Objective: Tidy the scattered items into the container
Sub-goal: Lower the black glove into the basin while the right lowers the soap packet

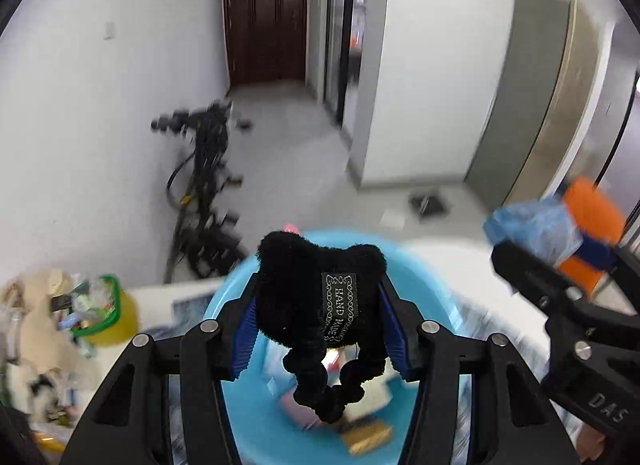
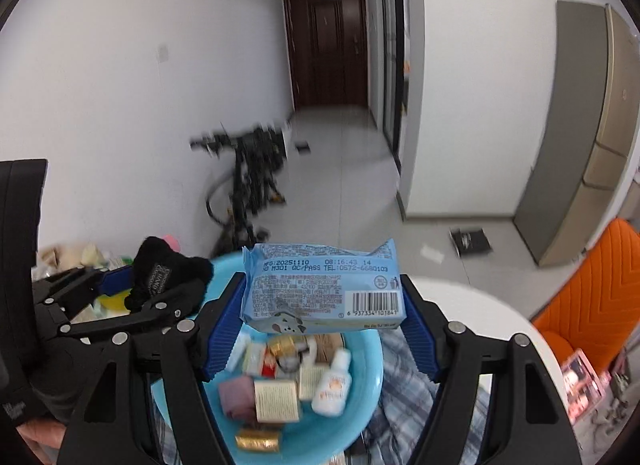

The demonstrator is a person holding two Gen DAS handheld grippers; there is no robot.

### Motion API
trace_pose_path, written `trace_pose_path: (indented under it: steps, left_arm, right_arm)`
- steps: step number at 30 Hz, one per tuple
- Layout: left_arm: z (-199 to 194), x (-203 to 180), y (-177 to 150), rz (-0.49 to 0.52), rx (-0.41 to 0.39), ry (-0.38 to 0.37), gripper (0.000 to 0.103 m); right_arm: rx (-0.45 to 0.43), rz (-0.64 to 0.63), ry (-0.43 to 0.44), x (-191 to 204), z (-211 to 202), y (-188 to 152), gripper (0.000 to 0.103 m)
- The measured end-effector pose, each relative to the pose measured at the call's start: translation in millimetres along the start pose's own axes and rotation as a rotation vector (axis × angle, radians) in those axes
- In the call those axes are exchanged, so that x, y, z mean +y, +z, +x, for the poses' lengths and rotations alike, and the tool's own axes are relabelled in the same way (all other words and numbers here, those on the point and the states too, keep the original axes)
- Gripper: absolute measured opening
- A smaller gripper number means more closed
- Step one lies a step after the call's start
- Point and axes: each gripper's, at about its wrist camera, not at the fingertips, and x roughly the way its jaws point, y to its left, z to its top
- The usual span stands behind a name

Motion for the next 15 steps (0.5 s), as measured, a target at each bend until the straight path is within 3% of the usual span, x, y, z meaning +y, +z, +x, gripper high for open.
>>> trace_pose_path:
  steps: [3, 8, 15]
  left_arm:
    - [18, 6, -7, -0.050, 0.103, -0.015, 0.056]
    - [37, 20, -19, -0.133, 0.197, -0.005, 0.056]
    - [77, 25, -49, -0.141, 0.310, 0.016, 0.056]
  right_arm:
    - [0.140, 0.003, 0.055, -2, 17, -8, 0.070]
    - [0.219, -0.022, 0.054, -6, 28, -15, 0.070]
    - [0.377, 0.045, 0.092, -26, 72, -45, 0.070]
